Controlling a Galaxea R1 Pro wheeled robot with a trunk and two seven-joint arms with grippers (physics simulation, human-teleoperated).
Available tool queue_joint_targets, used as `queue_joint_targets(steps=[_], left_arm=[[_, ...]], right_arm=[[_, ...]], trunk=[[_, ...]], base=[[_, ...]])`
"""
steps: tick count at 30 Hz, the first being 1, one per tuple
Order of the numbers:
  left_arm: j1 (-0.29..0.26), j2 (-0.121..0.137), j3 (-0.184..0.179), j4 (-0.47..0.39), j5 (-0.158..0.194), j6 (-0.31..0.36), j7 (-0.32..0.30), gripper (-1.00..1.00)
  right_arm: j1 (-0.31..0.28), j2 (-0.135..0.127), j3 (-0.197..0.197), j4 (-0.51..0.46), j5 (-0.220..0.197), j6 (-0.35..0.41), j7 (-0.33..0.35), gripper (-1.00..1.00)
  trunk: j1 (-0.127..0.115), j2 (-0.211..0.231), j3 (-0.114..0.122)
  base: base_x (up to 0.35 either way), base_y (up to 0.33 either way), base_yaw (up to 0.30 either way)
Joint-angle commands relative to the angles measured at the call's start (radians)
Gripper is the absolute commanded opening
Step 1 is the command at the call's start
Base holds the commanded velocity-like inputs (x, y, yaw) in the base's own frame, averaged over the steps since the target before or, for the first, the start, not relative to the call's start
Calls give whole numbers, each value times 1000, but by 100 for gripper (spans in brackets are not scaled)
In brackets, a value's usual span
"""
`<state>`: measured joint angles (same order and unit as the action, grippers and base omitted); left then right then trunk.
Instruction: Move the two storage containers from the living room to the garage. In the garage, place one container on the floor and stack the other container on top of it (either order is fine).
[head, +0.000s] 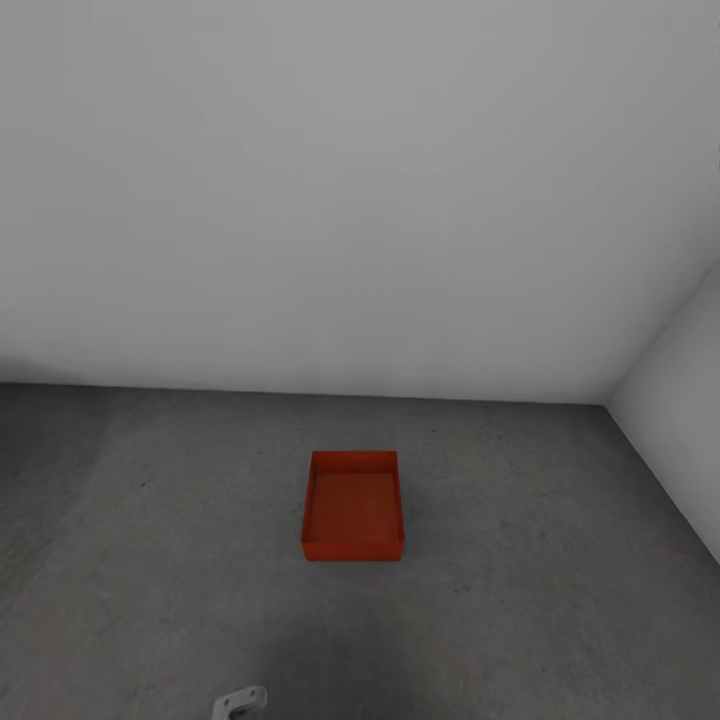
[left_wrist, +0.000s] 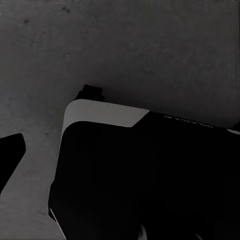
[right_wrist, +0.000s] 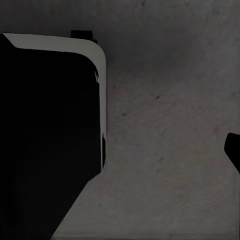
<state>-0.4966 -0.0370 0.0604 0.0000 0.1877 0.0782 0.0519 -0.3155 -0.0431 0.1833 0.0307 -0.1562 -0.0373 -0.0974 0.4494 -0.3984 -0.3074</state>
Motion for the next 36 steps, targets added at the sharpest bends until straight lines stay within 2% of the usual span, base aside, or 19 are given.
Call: queue_joint_targets(steps=[1,15,36], left_arm=[[-1,0,6,0,4,1,3,100],[0,-7,4,0,-3,-6,1,100],[0,-6,4,0,1,-6,2,100]], right_arm=[[1,0,9,3,-7,-4,-1,100],[4,-4,9,3,-2,-23,-1,100],[8,4,9,3,-5,-23,7,100]], trunk=[[1,-2,0],[1,-2,22],[1,-2,55]], base=[[0,0,0],[0,0,0],[0,0,0]])
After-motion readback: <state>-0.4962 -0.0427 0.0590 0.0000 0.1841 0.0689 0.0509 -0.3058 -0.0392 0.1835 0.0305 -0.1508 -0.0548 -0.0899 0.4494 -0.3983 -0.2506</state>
